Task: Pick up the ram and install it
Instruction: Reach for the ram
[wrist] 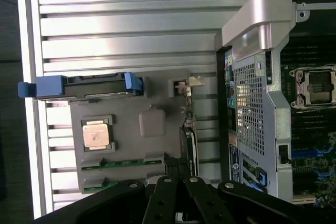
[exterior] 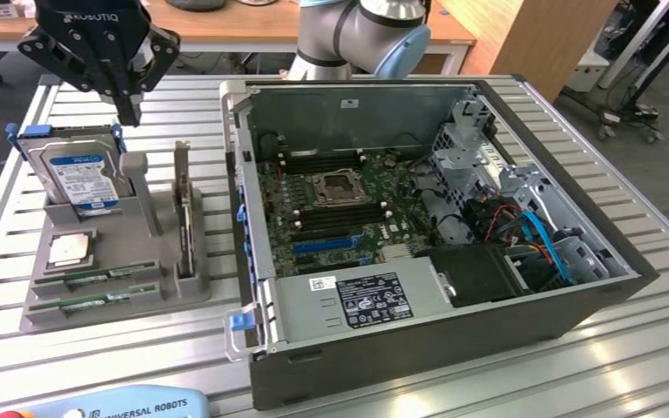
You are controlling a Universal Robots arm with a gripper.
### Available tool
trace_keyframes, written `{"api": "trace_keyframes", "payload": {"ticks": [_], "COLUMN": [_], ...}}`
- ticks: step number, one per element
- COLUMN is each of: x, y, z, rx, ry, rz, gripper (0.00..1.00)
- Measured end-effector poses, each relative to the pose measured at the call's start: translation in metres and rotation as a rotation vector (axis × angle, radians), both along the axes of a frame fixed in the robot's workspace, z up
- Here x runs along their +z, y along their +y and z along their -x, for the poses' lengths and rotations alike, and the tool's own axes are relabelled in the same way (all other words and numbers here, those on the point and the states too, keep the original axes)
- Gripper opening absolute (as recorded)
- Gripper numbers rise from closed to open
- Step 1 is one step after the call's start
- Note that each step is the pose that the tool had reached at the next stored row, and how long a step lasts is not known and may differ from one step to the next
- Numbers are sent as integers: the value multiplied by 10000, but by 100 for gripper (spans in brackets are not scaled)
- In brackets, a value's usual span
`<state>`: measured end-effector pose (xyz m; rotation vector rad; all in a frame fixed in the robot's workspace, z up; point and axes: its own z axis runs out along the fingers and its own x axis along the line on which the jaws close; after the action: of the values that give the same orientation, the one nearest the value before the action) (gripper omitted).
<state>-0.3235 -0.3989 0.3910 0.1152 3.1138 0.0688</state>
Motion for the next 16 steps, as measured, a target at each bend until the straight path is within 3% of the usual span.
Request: {"api": "trace_keyframes", "payload": {"ticks": [16], "x": [0], "y": [0], "z": [53], "rx": [0], "ry": [0], "rz": [0], "gripper": [10]}}
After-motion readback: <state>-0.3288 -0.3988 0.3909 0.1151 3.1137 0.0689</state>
